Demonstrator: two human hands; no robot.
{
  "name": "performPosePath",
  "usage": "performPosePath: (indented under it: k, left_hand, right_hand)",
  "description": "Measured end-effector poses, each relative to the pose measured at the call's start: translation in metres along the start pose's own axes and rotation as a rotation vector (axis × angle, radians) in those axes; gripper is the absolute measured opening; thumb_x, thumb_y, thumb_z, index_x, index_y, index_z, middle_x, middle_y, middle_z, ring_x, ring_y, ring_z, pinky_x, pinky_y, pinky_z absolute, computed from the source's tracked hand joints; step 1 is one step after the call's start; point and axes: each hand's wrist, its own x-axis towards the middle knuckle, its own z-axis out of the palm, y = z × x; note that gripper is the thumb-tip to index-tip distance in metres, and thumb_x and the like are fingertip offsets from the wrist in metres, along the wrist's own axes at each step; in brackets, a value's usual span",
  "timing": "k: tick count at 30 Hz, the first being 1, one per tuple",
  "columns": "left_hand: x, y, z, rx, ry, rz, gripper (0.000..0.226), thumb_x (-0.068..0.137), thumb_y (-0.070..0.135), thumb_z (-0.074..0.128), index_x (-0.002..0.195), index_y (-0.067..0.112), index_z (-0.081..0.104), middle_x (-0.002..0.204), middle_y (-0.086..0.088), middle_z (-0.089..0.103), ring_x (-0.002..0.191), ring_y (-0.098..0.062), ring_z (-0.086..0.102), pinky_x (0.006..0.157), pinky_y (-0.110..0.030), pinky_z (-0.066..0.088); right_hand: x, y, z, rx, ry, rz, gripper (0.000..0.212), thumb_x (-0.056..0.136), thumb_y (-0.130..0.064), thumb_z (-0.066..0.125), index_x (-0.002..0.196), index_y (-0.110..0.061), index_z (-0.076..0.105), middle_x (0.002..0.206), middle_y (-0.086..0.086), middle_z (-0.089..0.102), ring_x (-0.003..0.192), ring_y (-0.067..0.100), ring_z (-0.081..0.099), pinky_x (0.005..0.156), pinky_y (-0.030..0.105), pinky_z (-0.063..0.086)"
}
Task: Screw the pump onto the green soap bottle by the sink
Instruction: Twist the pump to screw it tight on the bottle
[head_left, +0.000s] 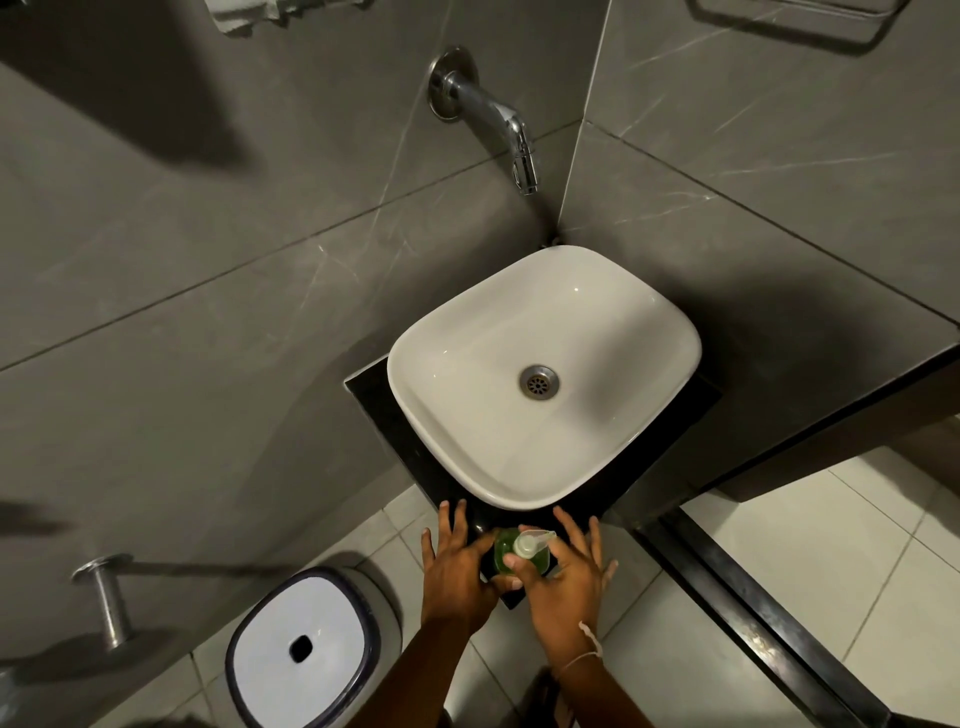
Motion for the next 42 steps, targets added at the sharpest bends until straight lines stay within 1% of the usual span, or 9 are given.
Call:
performPosePath:
  k: [3, 7, 10, 15, 23, 27, 31, 35, 42]
  left_hand:
    - [0.000, 0.000, -0.001, 0.006, -0.004, 0.001, 0.066, 0.074, 0.057, 0.067, 0.134, 0.042, 0.045, 0.163, -0.002, 0.000, 0.146, -0.022, -0.020, 0.119, -0.053, -0.007]
    - [-0.001, 0.000, -0.001, 0.013, -0.006, 0.004, 0.066, 0.074, 0.060, 0.065, 0.134, 0.042, 0.044, 0.163, -0.002, -0.002, 0.146, -0.023, -0.022, 0.119, -0.053, -0.007]
    - [0.000, 0.001, 0.000, 0.015, -0.015, 0.001, 0.067, 0.073, 0.060, 0.067, 0.134, 0.042, 0.044, 0.162, -0.002, -0.003, 0.145, -0.022, -0.023, 0.119, -0.052, -0.010]
    - [0.001, 0.000, -0.001, 0.025, 0.003, 0.007, 0.057, 0.075, 0.054, 0.065, 0.128, 0.040, 0.050, 0.163, -0.002, 0.000, 0.147, -0.023, -0.019, 0.120, -0.054, -0.004]
    - [0.001, -0.001, 0.000, 0.034, -0.002, 0.006, 0.063, 0.075, 0.055, 0.066, 0.133, 0.040, 0.046, 0.163, -0.002, 0.001, 0.145, -0.021, -0.022, 0.119, -0.052, -0.007]
    - [0.002, -0.001, 0.000, 0.011, -0.007, 0.003, 0.070, 0.070, 0.064, 0.066, 0.133, 0.042, 0.045, 0.162, -0.003, 0.002, 0.144, -0.018, -0.023, 0.118, -0.052, -0.009]
    - [0.001, -0.001, -0.001, -0.007, -0.012, 0.011, 0.072, 0.068, 0.067, 0.064, 0.133, 0.043, 0.044, 0.162, -0.005, 0.003, 0.146, -0.023, -0.019, 0.119, -0.056, -0.006]
    - [0.001, 0.000, -0.001, -0.007, -0.005, 0.009, 0.070, 0.070, 0.061, 0.068, 0.133, 0.044, 0.043, 0.162, -0.004, 0.003, 0.146, -0.022, -0.020, 0.119, -0.055, -0.006]
    - [0.000, 0.001, -0.002, 0.012, -0.016, 0.009, 0.070, 0.072, 0.063, 0.066, 0.134, 0.044, 0.042, 0.162, -0.004, 0.001, 0.146, -0.023, -0.021, 0.118, -0.054, -0.008]
  right_hand:
    - [-0.002, -0.004, 0.001, -0.005, 0.059, 0.012, 0.031, 0.059, -0.030, 0.087, 0.087, -0.029, 0.075, 0.122, -0.016, 0.055, 0.142, 0.023, 0.027, 0.117, 0.060, -0.001]
    - [-0.003, 0.000, 0.001, 0.003, 0.006, -0.005, 0.040, 0.065, -0.028, 0.084, 0.101, -0.039, 0.072, 0.136, -0.017, 0.047, 0.146, 0.020, 0.018, 0.114, 0.062, -0.007]
    - [-0.001, 0.001, -0.002, -0.031, 0.028, -0.020, 0.034, 0.060, -0.025, 0.086, 0.091, -0.035, 0.074, 0.124, -0.021, 0.052, 0.143, 0.023, 0.025, 0.116, 0.062, -0.003]
    - [-0.002, -0.004, 0.003, -0.070, 0.081, 0.014, 0.041, 0.050, -0.041, 0.088, 0.078, -0.021, 0.065, 0.107, -0.001, 0.063, 0.127, 0.029, 0.044, 0.114, 0.060, 0.015]
    - [0.001, -0.008, -0.009, -0.108, -0.023, 0.035, 0.043, 0.050, -0.049, 0.085, 0.078, -0.026, 0.062, 0.105, -0.005, 0.059, 0.120, 0.019, 0.042, 0.112, 0.062, 0.017]
    - [0.018, -0.003, -0.051, -0.037, -0.242, -0.128, 0.034, 0.067, -0.028, 0.081, 0.099, -0.032, 0.068, 0.107, -0.007, 0.061, 0.109, 0.017, 0.052, 0.098, 0.053, 0.042]
    - [0.029, -0.010, -0.080, 0.107, -0.313, -0.187, 0.029, 0.092, -0.015, 0.059, 0.105, -0.040, 0.067, 0.107, -0.012, 0.066, 0.104, 0.009, 0.061, 0.091, 0.034, 0.050]
    - [0.029, -0.024, -0.071, 0.097, -0.377, -0.221, 0.023, 0.085, -0.017, 0.069, 0.102, -0.031, 0.075, 0.101, -0.007, 0.070, 0.099, 0.012, 0.064, 0.086, 0.033, 0.053]
    - [0.015, -0.013, -0.057, 0.225, -0.197, -0.142, 0.016, 0.075, -0.022, 0.079, 0.085, -0.035, 0.077, 0.093, -0.013, 0.070, 0.094, 0.008, 0.064, 0.086, 0.038, 0.053]
